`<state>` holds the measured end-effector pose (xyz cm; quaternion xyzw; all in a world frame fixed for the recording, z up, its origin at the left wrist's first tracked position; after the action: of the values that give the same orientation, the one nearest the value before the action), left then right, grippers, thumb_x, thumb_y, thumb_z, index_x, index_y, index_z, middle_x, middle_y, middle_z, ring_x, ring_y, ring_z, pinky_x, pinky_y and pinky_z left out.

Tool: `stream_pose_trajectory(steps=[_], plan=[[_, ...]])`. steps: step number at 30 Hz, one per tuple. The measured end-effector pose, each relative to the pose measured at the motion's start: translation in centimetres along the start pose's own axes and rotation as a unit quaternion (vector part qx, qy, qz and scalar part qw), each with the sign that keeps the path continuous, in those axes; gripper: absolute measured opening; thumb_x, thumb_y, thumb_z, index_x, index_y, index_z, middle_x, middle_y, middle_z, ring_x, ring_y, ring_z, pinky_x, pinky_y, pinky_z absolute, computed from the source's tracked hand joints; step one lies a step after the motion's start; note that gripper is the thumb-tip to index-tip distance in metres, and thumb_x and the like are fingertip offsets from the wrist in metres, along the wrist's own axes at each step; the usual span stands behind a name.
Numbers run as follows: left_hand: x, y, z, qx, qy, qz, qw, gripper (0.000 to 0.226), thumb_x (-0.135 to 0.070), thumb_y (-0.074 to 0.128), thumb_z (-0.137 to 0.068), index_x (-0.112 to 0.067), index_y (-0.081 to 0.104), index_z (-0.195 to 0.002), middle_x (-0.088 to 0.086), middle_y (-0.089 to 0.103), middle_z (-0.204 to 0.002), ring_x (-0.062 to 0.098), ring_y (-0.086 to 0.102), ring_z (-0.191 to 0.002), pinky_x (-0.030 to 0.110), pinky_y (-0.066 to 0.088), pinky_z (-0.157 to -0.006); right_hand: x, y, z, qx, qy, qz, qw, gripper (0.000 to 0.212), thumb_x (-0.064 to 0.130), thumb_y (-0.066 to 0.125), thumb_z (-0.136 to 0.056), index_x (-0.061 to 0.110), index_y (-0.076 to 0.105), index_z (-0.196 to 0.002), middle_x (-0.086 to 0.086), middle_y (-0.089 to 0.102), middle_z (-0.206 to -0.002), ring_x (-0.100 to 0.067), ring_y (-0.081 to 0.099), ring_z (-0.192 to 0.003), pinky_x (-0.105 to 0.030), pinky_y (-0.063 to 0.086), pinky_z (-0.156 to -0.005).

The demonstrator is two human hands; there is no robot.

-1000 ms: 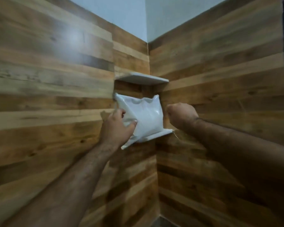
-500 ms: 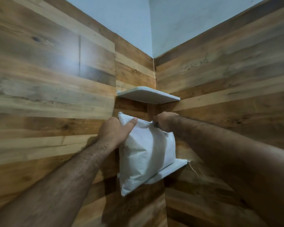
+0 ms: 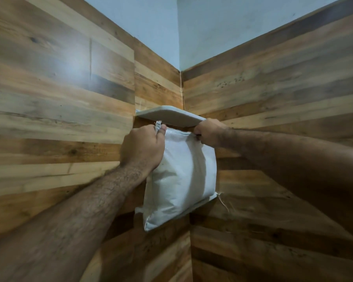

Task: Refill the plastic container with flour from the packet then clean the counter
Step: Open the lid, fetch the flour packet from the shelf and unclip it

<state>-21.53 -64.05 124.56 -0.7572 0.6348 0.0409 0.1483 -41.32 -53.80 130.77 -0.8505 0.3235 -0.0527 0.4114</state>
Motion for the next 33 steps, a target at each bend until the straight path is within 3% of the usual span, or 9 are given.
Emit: stream_pose_trajectory(steps=[3,7,9,13,16,20,25,28,33], plan=[[-3.4,-1.9,1.4,-0.001,0.006,-0.002,1.0,0.052,-0.047,0.045,-0.112,-0.02,0.052,-0.067,-0.01,0.045,-0.058,0.008,0.042,-0.054,0.029,0.024,-0.051,-1.3,-2.4,3.8,0.004,-0.019,0.029,0.999,0.02,0.016,0.057,-0.098,0.032,0.057,-0.087,0.003,0.055,-0.084,-0.027,0.061,-0.083,-0.023,0.039,-0.063],[-7.3,-3.1,6.0,0.035,0.024,0.033,0.999,0.056,-0.049,0.044,-0.11,-0.018,0.052,-0.065,-0.003,0.052,-0.06,0.02,0.048,-0.057,0.034,0.027,-0.056,-3.5,-4.0,11.7,0.029,-0.041,0.069,0.996,0.016,0.017,0.06,-0.095,0.023,0.074,-0.1,-0.003,0.069,-0.095,-0.025,0.056,-0.081,-0.03,0.042,-0.068],[-9.3,-3.5,9.8,0.066,0.011,0.049,0.997,0.057,-0.05,0.045,-0.109,-0.017,0.049,-0.063,0.001,0.056,-0.064,0.029,0.051,-0.062,0.035,0.029,-0.059,-4.1,-3.8,16.3,0.073,-0.038,0.083,0.993,0.019,0.019,0.057,-0.096,0.022,0.075,-0.103,-0.005,0.073,-0.098,-0.028,0.056,-0.08,-0.032,0.046,-0.067],[-13.5,-4.3,20.3,0.131,-0.022,0.09,0.987,0.058,-0.049,0.047,-0.109,-0.019,0.042,-0.06,0.004,0.052,-0.06,0.033,0.051,-0.062,0.038,0.03,-0.059,-4.8,-1.9,26.8,0.158,-0.046,0.083,0.983,0.023,0.02,0.055,-0.102,0.024,0.076,-0.112,-0.005,0.076,-0.107,-0.03,0.065,-0.087,-0.037,0.057,-0.071],[-16.4,-5.2,30.5,0.168,-0.034,0.132,0.976,0.049,-0.051,0.042,-0.107,-0.021,0.05,-0.068,0.009,0.062,-0.062,0.035,0.059,-0.06,0.038,0.037,-0.056,-5.7,0.8,36.1,0.225,-0.058,0.072,0.97,0.028,0.018,0.057,-0.108,0.021,0.075,-0.128,-0.003,0.076,-0.121,-0.022,0.064,-0.09,-0.024,0.044,-0.064],[-20.1,-7.1,43.7,0.241,-0.031,0.111,0.964,0.045,-0.043,0.047,-0.108,-0.02,0.056,-0.071,0.006,0.06,-0.06,0.032,0.056,-0.054,0.032,0.034,-0.054,-6.3,5.3,47.8,0.297,-0.094,0.082,0.947,0.029,0.022,0.057,-0.107,0.029,0.074,-0.129,0.001,0.077,-0.118,-0.023,0.072,-0.1,-0.026,0.041,-0.069],[-23.3,-9.6,57.0,0.361,-0.072,0.055,0.928,0.045,-0.043,0.044,-0.105,-0.011,0.068,-0.083,0.017,0.071,-0.073,0.041,0.067,-0.064,0.041,0.048,-0.056,-5.3,9.4,59.8,0.381,-0.137,0.096,0.909,0.026,0.023,0.056,-0.103,0.028,0.075,-0.119,-0.001,0.077,-0.115,-0.026,0.075,-0.102,-0.028,0.047,-0.07],[-25.3,-11.3,63.0,0.396,-0.088,0.048,0.913,0.048,-0.044,0.042,-0.105,-0.01,0.068,-0.083,0.018,0.071,-0.072,0.042,0.068,-0.063,0.041,0.051,-0.055,-5.3,11.1,65.7,0.384,-0.149,0.109,0.905,0.024,0.024,0.055,-0.102,0.024,0.075,-0.114,-0.005,0.078,-0.111,-0.03,0.076,-0.101,-0.032,0.049,-0.069],[-27.5,-13.4,70.5,0.478,-0.13,0.012,0.868,0.056,-0.052,0.029,-0.107,-0.011,0.067,-0.103,0.017,0.074,-0.091,0.043,0.069,-0.083,0.046,0.052,-0.07,-5.5,12.8,73.0,0.39,-0.16,0.093,0.902,0.026,0.022,0.05,-0.103,0.024,0.075,-0.112,-0.006,0.078,-0.111,-0.03,0.076,-0.102,-0.035,0.054,-0.072]])
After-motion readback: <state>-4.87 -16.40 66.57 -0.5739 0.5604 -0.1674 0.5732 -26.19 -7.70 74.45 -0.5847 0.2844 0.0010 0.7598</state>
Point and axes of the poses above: each hand's wrist, its own z-axis away from the middle knuckle, its own y-axis out of the palm, x = y × z, the point moved 2 cm from there along -z, towards the middle knuckle
